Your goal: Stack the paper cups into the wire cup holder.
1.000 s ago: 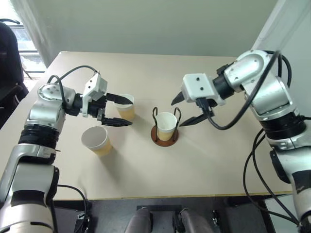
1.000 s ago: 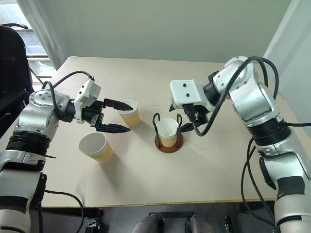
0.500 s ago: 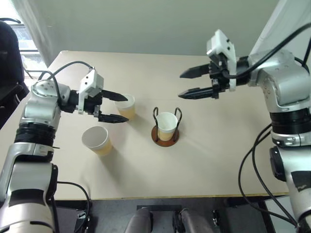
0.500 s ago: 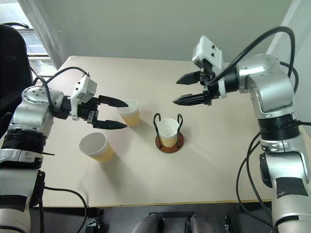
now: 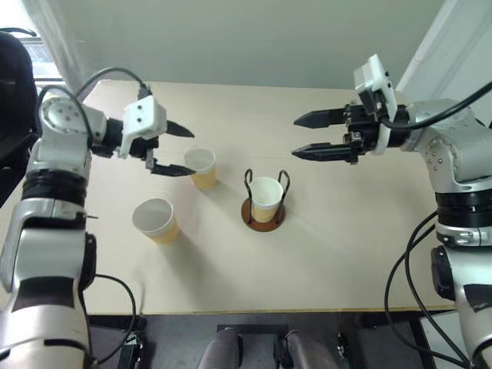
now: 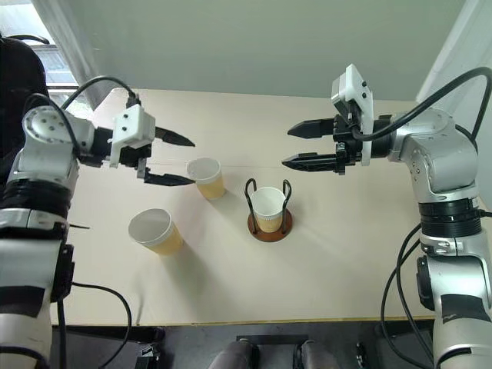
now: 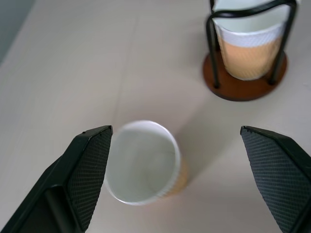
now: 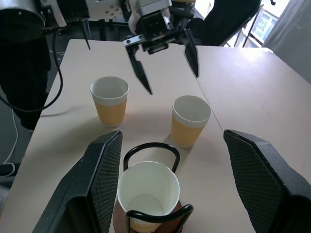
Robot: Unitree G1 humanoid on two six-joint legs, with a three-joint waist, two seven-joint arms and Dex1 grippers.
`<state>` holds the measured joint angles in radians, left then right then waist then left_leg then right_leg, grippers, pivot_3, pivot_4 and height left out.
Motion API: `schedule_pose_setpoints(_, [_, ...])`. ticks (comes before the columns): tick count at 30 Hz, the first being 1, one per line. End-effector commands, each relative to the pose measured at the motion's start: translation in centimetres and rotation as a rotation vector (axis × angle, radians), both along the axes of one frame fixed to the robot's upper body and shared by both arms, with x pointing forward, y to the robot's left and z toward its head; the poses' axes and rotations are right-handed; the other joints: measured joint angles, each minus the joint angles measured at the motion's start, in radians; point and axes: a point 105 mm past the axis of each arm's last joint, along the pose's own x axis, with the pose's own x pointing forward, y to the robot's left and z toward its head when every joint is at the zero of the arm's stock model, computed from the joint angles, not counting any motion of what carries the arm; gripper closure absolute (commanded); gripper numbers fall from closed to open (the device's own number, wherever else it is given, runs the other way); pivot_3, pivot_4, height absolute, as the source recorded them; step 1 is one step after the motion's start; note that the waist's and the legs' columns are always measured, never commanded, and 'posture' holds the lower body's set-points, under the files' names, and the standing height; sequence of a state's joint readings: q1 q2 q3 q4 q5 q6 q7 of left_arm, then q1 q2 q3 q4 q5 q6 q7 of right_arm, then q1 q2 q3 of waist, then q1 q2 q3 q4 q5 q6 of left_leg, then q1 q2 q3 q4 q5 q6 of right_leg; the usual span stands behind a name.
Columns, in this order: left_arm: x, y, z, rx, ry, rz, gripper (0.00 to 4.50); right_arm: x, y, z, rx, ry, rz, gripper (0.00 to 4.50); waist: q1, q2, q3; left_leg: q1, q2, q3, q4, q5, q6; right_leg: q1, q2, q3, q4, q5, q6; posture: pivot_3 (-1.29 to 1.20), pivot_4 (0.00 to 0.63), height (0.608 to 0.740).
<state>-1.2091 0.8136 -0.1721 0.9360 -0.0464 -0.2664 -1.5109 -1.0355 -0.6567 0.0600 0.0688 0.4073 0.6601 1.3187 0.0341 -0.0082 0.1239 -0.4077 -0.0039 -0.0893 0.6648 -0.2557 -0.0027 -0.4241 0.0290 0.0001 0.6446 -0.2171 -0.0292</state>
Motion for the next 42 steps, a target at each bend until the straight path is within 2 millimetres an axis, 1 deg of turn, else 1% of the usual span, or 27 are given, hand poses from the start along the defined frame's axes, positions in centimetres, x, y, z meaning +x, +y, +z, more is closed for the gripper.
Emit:
schedule_pose_setpoints(1, [0.5,-0.8,1.7,0.081,-0.076,-0.019,0.0,-0.6,-0.2,0.9,-0.008,-0.028,0.018,1.16,-0.001,0.0,0.0,0.0,0.0,0.0,0.0,0.0,0.0,0.0,0.0,0.0,0.0,0.0,0.0,0.0,0.15,0.74])
schedule_pose_setpoints(4, [0.7,-1.1,1.8,0.132,-0.071,-0.027,0.0,-0.5,-0.3,0.8,-0.019,-0.013,0.014,1.16,-0.002,0.0,0.0,-0.001,0.0,0.0,0.0,0.0,0.0,-0.001,0.0,0.0,0.0,0.0,0.0,0.0,0.15,0.74])
schedule_pose_setpoints(6, [1.0,-1.1,1.6,0.198,-0.06,-0.012,0.0,-0.5,-0.5,0.8,-0.03,-0.003,0.011,1.16,-0.004,0.001,0.001,-0.001,0.0,0.0,-0.001,0.0,0.0,-0.001,0.0,0.0,0.0,0.0,0.0,0.0,0.15,0.74])
schedule_pose_setpoints(11, [1.1,-0.3,0.3,0.38,-0.047,-0.003,0.0,-0.4,-1.0,1.0,-0.047,0.006,0.0,1.16,-0.005,0.002,0.001,-0.002,0.0,0.001,-0.001,0.0,0.0,-0.002,0.0,0.001,-0.001,0.0,0.0,0.0,0.15,0.74])
schedule_pose_setpoints(14, [1.5,0.6,-0.4,0.489,-0.074,0.02,0.0,-0.3,-1.3,0.9,-0.057,0.015,-0.005,1.16,-0.007,0.003,0.002,-0.002,0.0,0.001,-0.001,0.0,0.0,-0.003,0.0,0.001,-0.001,0.0,0.0,0.0,0.15,0.74])
schedule_pose_setpoints(16, [1.7,0.9,-0.6,0.532,-0.098,0.028,0.0,-0.3,-1.4,0.9,-0.06,0.017,-0.005,1.16,-0.007,0.003,0.002,-0.002,0.0,0.001,-0.001,0.0,0.001,-0.003,0.0,0.001,-0.001,0.0,0.001,0.0,0.15,0.74])
schedule_pose_setpoints(18, [1.9,1.0,-0.7,0.539,-0.117,0.037,0.0,-0.3,-1.4,0.8,-0.062,0.019,-0.002,1.16,-0.009,0.003,0.002,-0.003,0.0,0.0,0.0,0.0,0.001,-0.004,0.0,0.002,-0.001,0.0,0.001,0.0,0.15,0.74])
schedule_pose_setpoints(22, [2.3,1.0,-1.5,0.56,-0.146,0.032,0.0,-0.3,-1.3,0.7,-0.067,0.019,0.005,1.16,-0.006,0.003,0.002,-0.003,-0.001,0.001,0.0,0.0,0.002,-0.004,0.001,0.001,-0.001,0.001,0.001,0.0,0.15,0.74])
schedule_pose_setpoints(25, [2.2,0.7,-2.5,0.562,-0.138,0.01,0.0,-0.2,-1.3,0.6,-0.073,0.017,0.005,1.16,-0.005,0.003,0.002,-0.004,-0.001,0.001,0.0,0.0,0.002,-0.004,0.0,0.002,-0.001,0.001,0.002,0.0,0.15,0.74])
schedule_pose_setpoints(35, [2.2,-0.1,-4.0,0.553,-0.101,-0.033,0.0,-0.1,-1.4,0.6,-0.089,0.006,0.0,1.16,-0.004,0.003,0.002,-0.006,-0.001,0.001,0.002,0.002,0.003,-0.006,0.0,0.002,0.0,0.003,0.004,0.0,0.15,0.74])
schedule_pose_setpoints(42, [2.1,0.1,-5.1,0.597,-0.076,-0.039,0.0,-0.1,-1.5,0.5,-0.092,0.004,-0.008,1.16,-0.005,0.003,0.002,-0.007,-0.001,0.002,0.002,0.003,0.003,-0.007,0.0,0.003,0.0,0.004,0.004,0.0,0.15,0.74])
